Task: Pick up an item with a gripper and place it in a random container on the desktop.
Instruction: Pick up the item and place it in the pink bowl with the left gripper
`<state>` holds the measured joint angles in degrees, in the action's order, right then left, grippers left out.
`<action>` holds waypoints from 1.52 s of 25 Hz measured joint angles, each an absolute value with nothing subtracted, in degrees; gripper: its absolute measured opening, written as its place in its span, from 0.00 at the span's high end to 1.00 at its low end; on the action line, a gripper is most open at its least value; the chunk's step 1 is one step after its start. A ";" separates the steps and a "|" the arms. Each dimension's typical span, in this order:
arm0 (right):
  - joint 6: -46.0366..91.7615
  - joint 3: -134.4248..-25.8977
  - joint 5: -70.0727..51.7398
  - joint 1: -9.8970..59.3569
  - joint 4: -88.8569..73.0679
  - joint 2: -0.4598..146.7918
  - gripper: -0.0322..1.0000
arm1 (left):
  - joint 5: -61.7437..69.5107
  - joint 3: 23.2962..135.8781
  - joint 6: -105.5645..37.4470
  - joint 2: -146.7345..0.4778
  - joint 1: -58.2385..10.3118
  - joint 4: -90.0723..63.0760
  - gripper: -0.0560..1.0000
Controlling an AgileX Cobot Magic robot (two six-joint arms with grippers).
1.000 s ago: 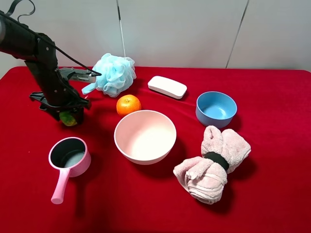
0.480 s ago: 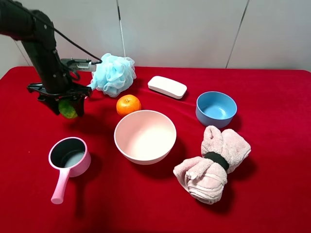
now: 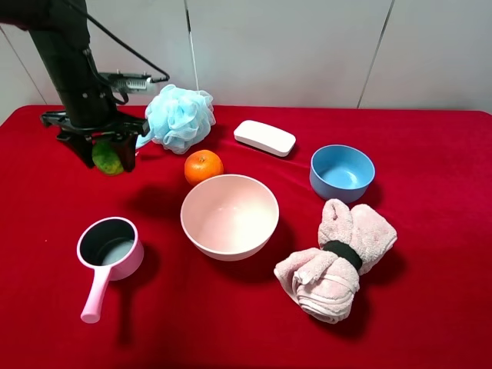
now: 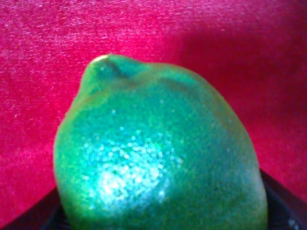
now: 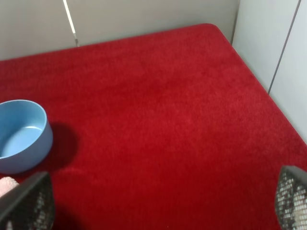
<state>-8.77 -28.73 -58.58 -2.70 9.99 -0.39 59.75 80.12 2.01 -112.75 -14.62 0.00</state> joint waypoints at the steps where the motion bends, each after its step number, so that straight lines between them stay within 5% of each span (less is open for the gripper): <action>1: -8.77 -28.73 -58.58 -2.70 9.99 -0.39 0.30 | 60.08 80.12 2.23 -112.10 -14.89 0.00 0.35; 12: -8.77 -28.73 -58.58 -2.70 9.96 -0.39 0.30 | 63.82 80.12 2.93 -105.03 -17.26 1.75 0.35; 38: -8.77 -28.73 -58.58 -2.70 9.96 -0.39 0.30 | 62.63 80.19 5.33 -102.03 -35.68 4.22 0.35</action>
<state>-8.77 -28.73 -58.58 -2.70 9.96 -0.39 62.63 80.19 5.33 -102.03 -35.68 4.22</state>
